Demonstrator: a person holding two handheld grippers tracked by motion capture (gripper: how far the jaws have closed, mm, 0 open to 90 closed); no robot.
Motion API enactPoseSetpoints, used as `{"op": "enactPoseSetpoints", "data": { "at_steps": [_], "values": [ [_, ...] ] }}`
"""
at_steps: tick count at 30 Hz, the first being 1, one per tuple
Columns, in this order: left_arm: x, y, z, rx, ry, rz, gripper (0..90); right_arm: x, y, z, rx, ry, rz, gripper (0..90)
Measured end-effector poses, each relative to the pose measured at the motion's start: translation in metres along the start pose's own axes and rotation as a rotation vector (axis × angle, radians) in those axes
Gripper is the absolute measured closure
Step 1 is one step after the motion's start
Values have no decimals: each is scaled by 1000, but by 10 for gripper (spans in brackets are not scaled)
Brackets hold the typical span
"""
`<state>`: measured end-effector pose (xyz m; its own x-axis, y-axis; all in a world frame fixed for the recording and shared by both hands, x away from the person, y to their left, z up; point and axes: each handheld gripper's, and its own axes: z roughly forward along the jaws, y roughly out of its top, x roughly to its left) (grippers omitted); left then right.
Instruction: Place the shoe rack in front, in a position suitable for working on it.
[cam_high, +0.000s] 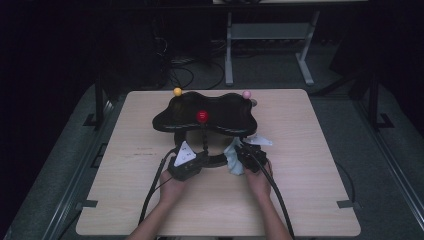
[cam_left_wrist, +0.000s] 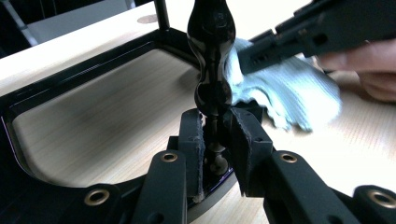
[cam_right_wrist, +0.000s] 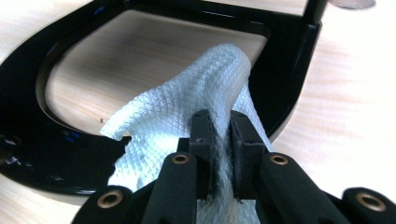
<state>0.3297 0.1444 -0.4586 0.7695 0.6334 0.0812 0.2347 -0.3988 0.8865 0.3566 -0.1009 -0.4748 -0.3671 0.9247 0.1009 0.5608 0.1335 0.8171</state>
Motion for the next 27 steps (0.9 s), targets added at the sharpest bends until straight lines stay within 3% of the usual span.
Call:
{"op": "enactPoseSetpoints", "data": {
  "at_steps": [2, 4, 8, 12, 14, 16, 19, 20, 22, 24, 27],
  "values": [
    [1, 0, 0, -2, -7, -13, 743, 14, -2, -1, 1, 51, -46, 812],
    [2, -1, -1, 3, -10, -19, 739, 24, -2, -2, 16, 20, -144, 811],
    [2, -4, -4, -3, -12, -29, 744, 10, -1, 0, 4, 41, -55, 813],
    [4, -6, -1, 2, -25, -58, 746, 12, 0, 1, 5, 32, -75, 815],
    [4, -6, 0, 1, -30, -68, 747, 10, 0, 1, 2, 38, -21, 814],
    [4, -7, 2, -4, -33, -77, 749, 13, -1, 0, 4, 67, 4, 813],
    [6, -8, 2, -11, -46, -102, 750, 21, -1, -1, 12, 79, -74, 813],
    [6, -8, 3, -11, -46, -99, 751, 17, 0, 0, 16, 83, -65, 814],
    [4, -7, 3, -11, -45, -94, 750, 6, 1, 1, 6, 38, -38, 815],
    [5, -7, 3, -11, -48, -90, 750, 1, 1, 1, 5, 37, 9, 814],
    [5, -7, 3, -12, -49, -93, 747, 16, -1, -1, 12, 76, -44, 811]
  ]
}}
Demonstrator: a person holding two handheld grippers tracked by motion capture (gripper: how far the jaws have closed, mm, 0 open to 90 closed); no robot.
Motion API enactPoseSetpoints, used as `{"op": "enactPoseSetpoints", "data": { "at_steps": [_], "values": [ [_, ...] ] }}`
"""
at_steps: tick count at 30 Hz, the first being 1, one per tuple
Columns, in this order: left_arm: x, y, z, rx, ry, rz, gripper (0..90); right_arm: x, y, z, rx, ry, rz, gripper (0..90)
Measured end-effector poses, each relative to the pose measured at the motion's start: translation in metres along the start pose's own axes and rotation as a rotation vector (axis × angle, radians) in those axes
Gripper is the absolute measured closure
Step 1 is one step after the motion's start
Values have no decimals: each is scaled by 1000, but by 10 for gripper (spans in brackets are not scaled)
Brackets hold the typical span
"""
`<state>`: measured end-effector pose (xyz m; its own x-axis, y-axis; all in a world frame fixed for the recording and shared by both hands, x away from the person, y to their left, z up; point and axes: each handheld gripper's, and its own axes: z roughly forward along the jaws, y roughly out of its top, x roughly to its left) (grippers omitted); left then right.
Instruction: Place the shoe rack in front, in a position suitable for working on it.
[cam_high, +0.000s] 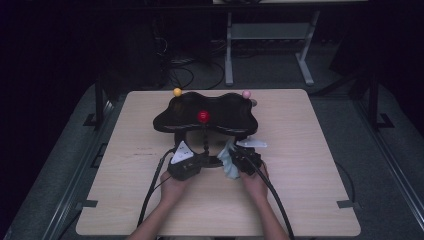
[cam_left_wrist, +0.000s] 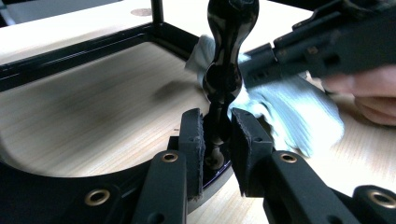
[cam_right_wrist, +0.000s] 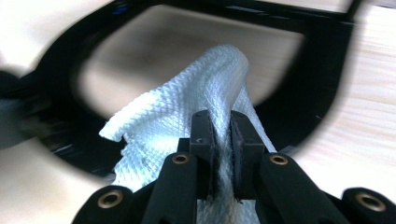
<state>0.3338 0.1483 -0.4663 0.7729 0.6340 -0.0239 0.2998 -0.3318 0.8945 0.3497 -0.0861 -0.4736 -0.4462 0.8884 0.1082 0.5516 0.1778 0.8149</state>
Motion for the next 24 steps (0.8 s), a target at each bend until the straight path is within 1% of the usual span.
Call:
{"op": "enactPoseSetpoints", "data": {
  "at_steps": [1, 2, 3, 4, 5, 6, 7, 9, 11, 12, 13, 14, 15, 16, 17, 18, 19, 20, 21, 22, 23, 24],
  "values": [
    [0, 0, 0, 1, 2, -2, 742, 5, 0, 0, 3, -13, -34, 810],
    [0, 0, 0, 3, 3, -3, 741, 5, 1, 0, 8, -18, -52, 809],
    [0, 1, 0, 5, 4, 0, 741, 1, 1, 1, 7, -8, -38, 810],
    [-1, 1, 0, 6, 4, 0, 741, -4, 2, 1, 2, -14, -19, 811],
    [-1, 1, 0, 6, 5, 0, 740, -8, 2, 1, -4, -30, -8, 812],
    [-1, 0, 0, 7, 6, 0, 738, -10, 1, 1, -8, -31, 0, 812],
    [-1, 0, 1, 7, 9, 1, 734, -10, 1, 2, -9, -35, -3, 812],
    [-1, -1, 2, 15, 14, 1, 729, -2, 1, 2, -4, -69, -43, 812],
    [0, -1, 2, 14, 12, 3, 745, 3, 1, 2, 2, -42, -50, 811],
    [0, -1, 2, 16, 9, 3, 750, 3, 1, 2, 1, -43, -67, 811],
    [0, -1, 2, 17, 10, 6, 752, 1, 1, 2, 2, -36, -65, 812],
    [0, -1, 2, 17, 14, 7, 753, -2, 1, 3, -3, -37, -51, 812],
    [-1, -1, 3, 17, 16, 8, 753, -5, 2, 3, -7, -51, -37, 813],
    [-1, -1, 3, 17, 19, 10, 753, -6, 2, 3, -9, -53, -15, 813],
    [-1, -1, 3, 16, 18, 14, 754, -5, 1, 3, -14, -55, 8, 813],
    [-1, -1, 3, 15, 17, 11, 754, -2, 0, 2, -11, -35, 14, 813],
    [-1, -1, 3, 13, 16, 9, 754, 3, -1, 2, -10, -4, 10, 813],
    [-1, -1, 3, 12, 19, 9, 754, 9, -1, 1, -13, 15, -9, 813],
    [-1, -1, 3, 13, 20, 10, 754, 12, -1, 1, -13, 23, -41, 812],
    [-2, -1, 3, 16, 19, 9, 754, 11, 0, 1, -5, 21, -56, 812],
    [-2, -1, 3, 17, 21, 8, 754, 7, 0, 1, -2, 7, -51, 812],
    [-3, 0, 3, 20, 20, 12, 754, 1, 0, 1, -4, -43, -44, 812]
  ]
}}
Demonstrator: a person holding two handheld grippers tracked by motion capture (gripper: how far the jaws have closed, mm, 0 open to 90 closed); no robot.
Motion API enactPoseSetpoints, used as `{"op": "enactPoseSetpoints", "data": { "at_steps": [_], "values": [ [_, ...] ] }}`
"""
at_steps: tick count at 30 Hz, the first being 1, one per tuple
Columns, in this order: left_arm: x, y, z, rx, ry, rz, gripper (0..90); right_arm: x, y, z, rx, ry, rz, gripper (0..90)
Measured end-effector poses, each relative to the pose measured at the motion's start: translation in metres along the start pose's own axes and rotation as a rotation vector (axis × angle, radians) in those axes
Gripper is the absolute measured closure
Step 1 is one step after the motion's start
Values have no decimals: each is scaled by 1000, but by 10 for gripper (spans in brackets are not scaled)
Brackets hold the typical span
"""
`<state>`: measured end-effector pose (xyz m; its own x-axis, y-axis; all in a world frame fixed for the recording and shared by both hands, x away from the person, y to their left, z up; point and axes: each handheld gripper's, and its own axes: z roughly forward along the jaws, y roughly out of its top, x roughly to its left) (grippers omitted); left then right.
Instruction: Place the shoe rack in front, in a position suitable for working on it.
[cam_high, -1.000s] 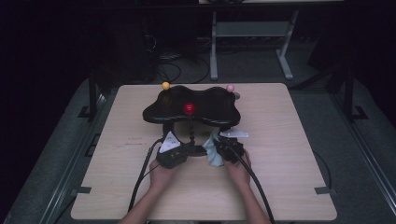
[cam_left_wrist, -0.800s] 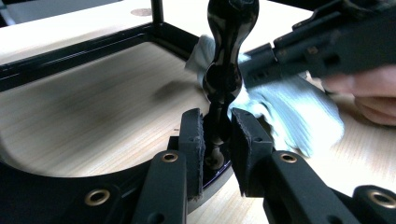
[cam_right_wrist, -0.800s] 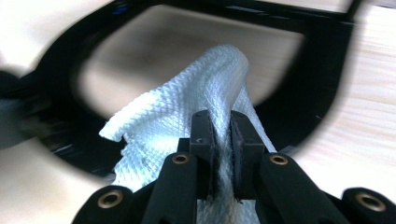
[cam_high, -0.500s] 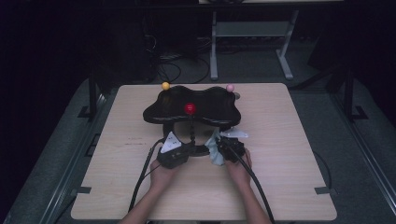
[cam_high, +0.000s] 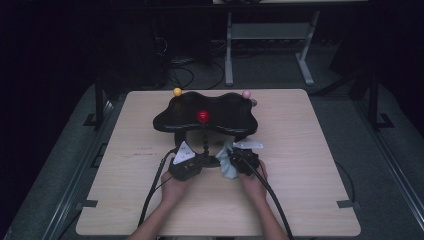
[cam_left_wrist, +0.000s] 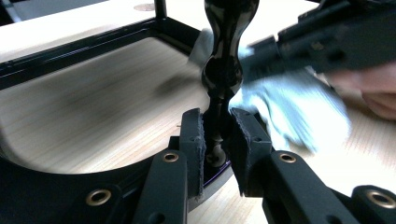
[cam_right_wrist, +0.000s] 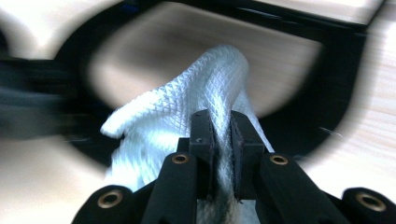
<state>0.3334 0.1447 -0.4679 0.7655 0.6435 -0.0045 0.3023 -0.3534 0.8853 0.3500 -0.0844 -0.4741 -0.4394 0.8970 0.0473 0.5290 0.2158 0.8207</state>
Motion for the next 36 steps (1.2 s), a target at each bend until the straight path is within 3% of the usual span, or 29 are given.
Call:
{"op": "enactPoseSetpoints", "data": {
  "at_steps": [1, 3, 5, 7, 13, 18, 22, 27, 31, 36],
  "values": [
    [-1, 0, 0, 2, -2, 1, 754, -7, -2, 0, -14, -42, 10, 814],
    [-2, 1, 1, 0, -5, 9, 754, -17, -2, -3, -12, -26, 88, 814],
    [-2, 1, 3, -5, -7, 7, 755, -14, -3, -8, -3, -37, 57, 815],
    [-2, 2, 3, -1, -5, 8, 755, -10, -5, -16, -33, -29, 59, 815],
    [-3, 3, 4, 2, -1, 7, 755, -2, -17, -54, -212, -72, 38, 814],
    [-3, 3, 5, 3, 0, 12, 755, 0, -23, -89, -349, -79, 61, 815],
    [-4, 3, 6, -2, 0, 7, 755, 7, -21, -116, -445, -89, 36, 814],
    [-5, 4, 8, -8, -1, 4, 755, 25, -5, -140, -539, -78, -39, 814],
    [-5, 4, 8, -10, -2, 3, 756, 40, 17, -144, -558, -58, -89, 816],
    [-3, 3, 8, -13, -5, -4, 756, 51, 32, -136, -550, -31, -101, 818]
  ]
}}
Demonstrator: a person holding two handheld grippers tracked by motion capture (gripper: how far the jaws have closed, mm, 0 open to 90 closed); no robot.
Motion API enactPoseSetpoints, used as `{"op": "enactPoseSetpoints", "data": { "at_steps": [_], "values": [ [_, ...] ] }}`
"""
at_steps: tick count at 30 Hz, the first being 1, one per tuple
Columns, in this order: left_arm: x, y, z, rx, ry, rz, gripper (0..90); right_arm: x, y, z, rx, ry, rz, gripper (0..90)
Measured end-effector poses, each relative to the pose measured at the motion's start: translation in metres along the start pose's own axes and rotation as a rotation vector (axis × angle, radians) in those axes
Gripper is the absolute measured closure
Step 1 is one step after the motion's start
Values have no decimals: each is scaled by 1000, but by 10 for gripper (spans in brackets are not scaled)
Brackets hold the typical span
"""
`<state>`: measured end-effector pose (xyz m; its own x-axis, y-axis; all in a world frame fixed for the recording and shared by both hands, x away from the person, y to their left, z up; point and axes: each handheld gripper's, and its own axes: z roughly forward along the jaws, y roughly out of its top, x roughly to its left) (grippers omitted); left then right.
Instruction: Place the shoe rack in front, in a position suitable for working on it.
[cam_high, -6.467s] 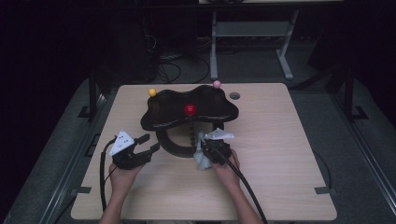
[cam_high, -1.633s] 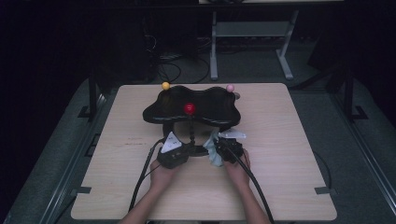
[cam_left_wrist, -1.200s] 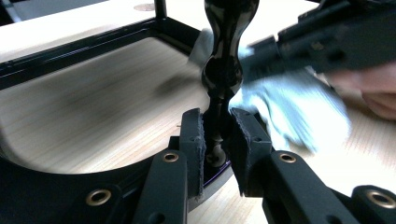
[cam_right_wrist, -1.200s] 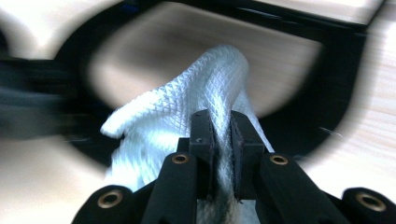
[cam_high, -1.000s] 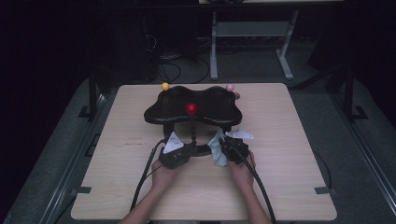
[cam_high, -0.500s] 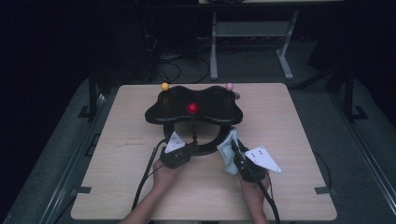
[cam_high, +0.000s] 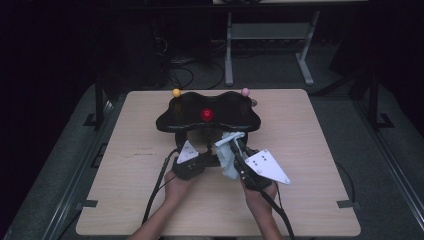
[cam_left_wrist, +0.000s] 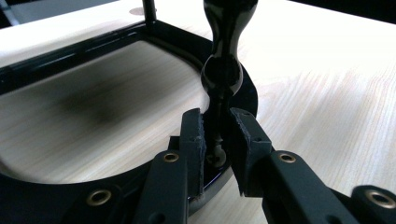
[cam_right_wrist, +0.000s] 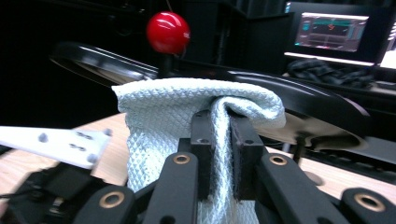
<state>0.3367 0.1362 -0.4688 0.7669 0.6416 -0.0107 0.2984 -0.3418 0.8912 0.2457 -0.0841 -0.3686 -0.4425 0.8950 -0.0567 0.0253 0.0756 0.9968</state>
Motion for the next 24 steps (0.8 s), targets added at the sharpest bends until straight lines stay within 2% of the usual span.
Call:
{"op": "enactPoseSetpoints", "data": {
  "at_steps": [4, 8, 13, 19, 24],
  "values": [
    [0, 0, 0, 2, 0, 1, 756, 13, -2, 1, 19, 24, -4, 818],
    [-1, 1, 0, 5, 0, -4, 755, 25, 1, -5, -6, 31, -33, 819],
    [-3, 1, 1, 6, -5, 4, 756, 20, 18, -4, -27, 15, -26, 819],
    [-6, 3, 4, 7, -3, 22, 755, 11, 32, 16, 13, 22, 6, 819],
    [-8, 3, 5, 4, -2, 27, 756, 24, 34, 35, 42, 43, -14, 820]
  ]
}}
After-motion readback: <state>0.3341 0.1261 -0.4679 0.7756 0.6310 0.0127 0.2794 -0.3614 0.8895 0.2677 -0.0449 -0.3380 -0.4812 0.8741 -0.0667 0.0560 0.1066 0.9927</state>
